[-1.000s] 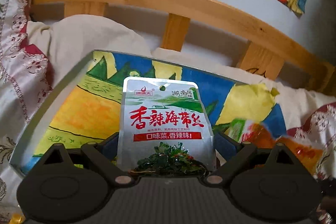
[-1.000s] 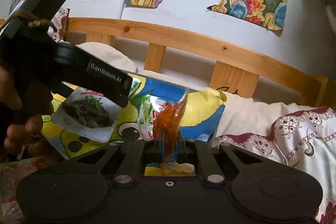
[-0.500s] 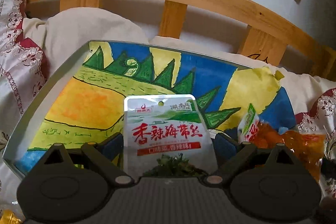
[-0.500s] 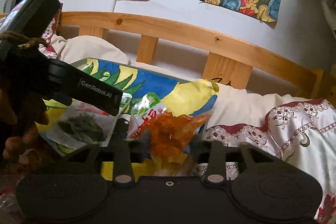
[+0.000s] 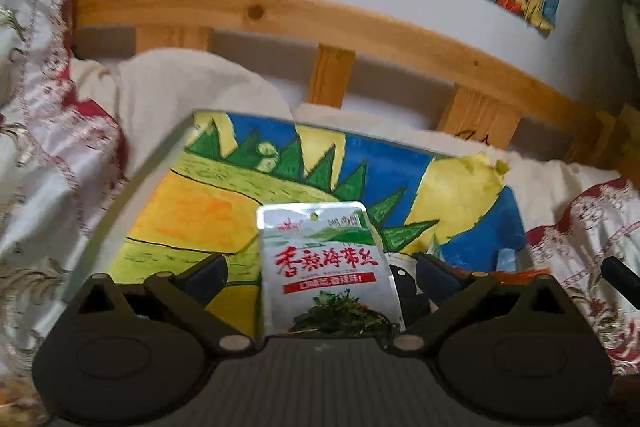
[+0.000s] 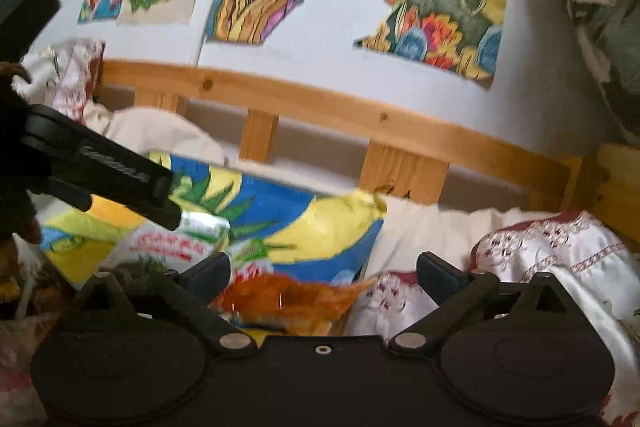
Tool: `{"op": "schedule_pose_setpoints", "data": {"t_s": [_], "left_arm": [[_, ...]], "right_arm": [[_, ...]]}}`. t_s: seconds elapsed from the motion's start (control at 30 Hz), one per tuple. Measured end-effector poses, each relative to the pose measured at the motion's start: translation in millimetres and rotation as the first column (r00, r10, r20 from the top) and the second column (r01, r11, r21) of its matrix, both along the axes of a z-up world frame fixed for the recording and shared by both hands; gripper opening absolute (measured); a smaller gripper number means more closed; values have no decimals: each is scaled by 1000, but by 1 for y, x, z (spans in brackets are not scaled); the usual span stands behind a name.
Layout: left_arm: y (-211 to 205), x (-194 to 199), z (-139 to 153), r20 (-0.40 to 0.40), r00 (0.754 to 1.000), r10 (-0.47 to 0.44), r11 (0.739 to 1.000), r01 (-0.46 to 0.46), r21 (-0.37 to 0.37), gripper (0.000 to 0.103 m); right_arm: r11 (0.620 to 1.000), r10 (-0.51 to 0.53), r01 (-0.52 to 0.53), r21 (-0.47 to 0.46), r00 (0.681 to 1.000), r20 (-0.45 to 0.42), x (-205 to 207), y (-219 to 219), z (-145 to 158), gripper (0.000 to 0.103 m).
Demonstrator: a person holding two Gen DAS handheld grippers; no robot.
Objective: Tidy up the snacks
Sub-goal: 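Lower the seaweed packet into the tray with the left tool while the right tool releases the orange snack there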
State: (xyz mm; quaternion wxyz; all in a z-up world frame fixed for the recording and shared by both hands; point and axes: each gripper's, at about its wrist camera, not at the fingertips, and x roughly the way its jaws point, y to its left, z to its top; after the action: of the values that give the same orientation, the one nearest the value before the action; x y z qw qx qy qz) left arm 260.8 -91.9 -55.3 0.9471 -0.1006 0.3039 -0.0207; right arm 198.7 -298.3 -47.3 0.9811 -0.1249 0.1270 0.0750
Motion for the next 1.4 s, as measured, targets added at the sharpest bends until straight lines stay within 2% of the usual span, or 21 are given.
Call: {"op": "schedule_pose_setpoints", "data": {"t_s": [0.23, 0.47, 0.63, 0.87, 1.0, 1.17, 1.3, 1.4], "left_arm": [[26, -51, 34, 73, 997, 14, 1000, -14, 9, 102], [54, -109, 60, 127, 991, 39, 999, -41, 11, 102], [77, -145, 66, 142, 988, 55, 998, -58, 12, 102], [102, -182, 65, 157, 986, 59, 997, -66, 43, 102], [112, -197, 58, 136, 989, 48, 997, -55, 49, 103], [114, -213, 44, 87, 996, -7, 998, 2, 60, 102], [110, -224, 37, 60, 997, -49, 994, 43, 98, 102], [111, -226, 32, 24, 998, -57, 994, 54, 96, 102]], "right_arm": [[999, 18, -22, 34, 994, 105, -30, 4, 20, 102], [998, 53, -57, 20, 986, 155, -68, 15, 40, 102], [996, 74, -81, 29, 981, 179, -92, 25, 54, 102], [993, 117, -117, -14, 968, 221, -123, 43, 67, 102], [990, 137, -139, -7, 968, 210, -136, 48, 71, 102], [985, 174, -174, -15, 969, 172, -149, 58, 72, 102], [983, 181, -184, 22, 977, 111, -157, 62, 72, 102], [980, 189, -191, 59, 981, 46, -163, 67, 71, 102]]}}
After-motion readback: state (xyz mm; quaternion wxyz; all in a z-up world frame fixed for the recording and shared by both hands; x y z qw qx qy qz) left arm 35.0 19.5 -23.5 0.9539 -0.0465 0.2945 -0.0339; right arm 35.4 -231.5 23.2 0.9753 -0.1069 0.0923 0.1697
